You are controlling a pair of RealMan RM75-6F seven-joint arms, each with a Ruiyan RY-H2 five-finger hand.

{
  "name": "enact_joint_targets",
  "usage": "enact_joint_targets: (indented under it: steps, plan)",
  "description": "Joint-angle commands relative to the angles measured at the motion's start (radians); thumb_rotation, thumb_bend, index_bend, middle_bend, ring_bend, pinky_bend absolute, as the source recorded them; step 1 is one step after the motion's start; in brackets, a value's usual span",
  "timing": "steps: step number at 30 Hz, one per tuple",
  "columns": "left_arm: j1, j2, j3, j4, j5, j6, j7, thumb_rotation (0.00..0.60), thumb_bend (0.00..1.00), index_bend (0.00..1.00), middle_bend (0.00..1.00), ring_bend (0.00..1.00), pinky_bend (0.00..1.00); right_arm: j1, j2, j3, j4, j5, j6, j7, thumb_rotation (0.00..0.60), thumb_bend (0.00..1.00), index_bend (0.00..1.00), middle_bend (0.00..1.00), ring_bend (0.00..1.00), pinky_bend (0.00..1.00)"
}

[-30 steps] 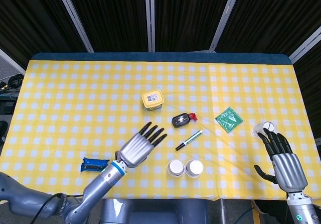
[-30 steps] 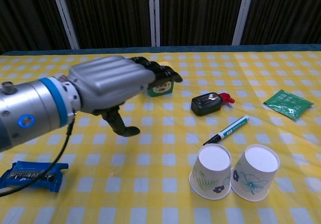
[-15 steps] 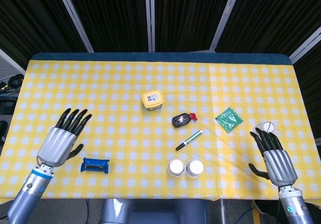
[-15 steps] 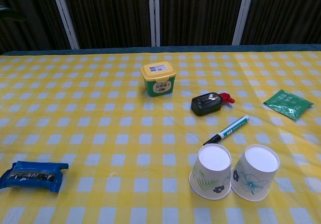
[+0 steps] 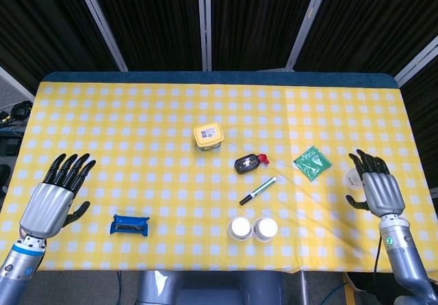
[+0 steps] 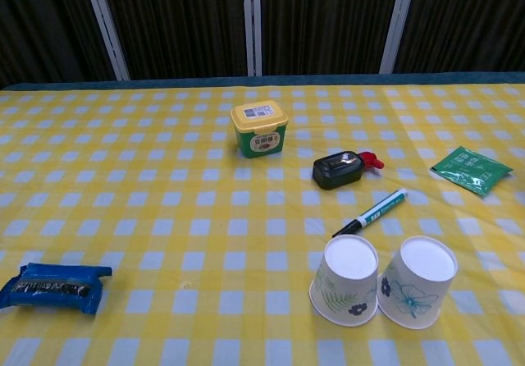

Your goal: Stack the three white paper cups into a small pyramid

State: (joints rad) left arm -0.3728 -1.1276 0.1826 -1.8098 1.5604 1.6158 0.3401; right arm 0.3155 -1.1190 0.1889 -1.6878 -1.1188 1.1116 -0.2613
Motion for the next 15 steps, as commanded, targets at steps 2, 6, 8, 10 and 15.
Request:
enact_joint_targets:
  steps: [2,6,8,10,15]
  plan:
    - [0.011,0.003,-0.018,-0.001,0.003,-0.017,0.002,0.6,0.28,0.0,0.0,0.0,0.0,0.078,0.01,0.036,0.047,0.191,-0.081,-0.146,0.6,0.16,0.15,0.0,0.0,0.0]
    - [0.018,0.006,-0.031,-0.007,0.002,-0.047,-0.001,0.6,0.28,0.0,0.0,0.0,0.0,0.105,-0.003,0.029,0.085,0.266,-0.106,-0.186,0.6,0.17,0.19,0.0,0.0,0.0]
    - [0.02,0.007,-0.037,-0.01,0.004,-0.057,0.0,0.6,0.28,0.0,0.0,0.0,0.0,0.116,-0.013,0.025,0.109,0.294,-0.121,-0.194,0.6,0.18,0.22,0.0,0.0,0.0]
    - [0.025,0.006,-0.046,-0.009,0.01,-0.06,0.003,0.6,0.28,0.0,0.0,0.0,0.0,0.128,-0.025,0.02,0.145,0.33,-0.144,-0.201,0.6,0.2,0.25,0.0,0.0,0.0]
    - [0.031,0.005,-0.062,-0.006,0.003,-0.081,0.002,0.6,0.28,0.0,0.0,0.0,0.0,0.142,-0.034,0.011,0.178,0.364,-0.174,-0.198,0.6,0.2,0.25,0.0,0.0,0.0]
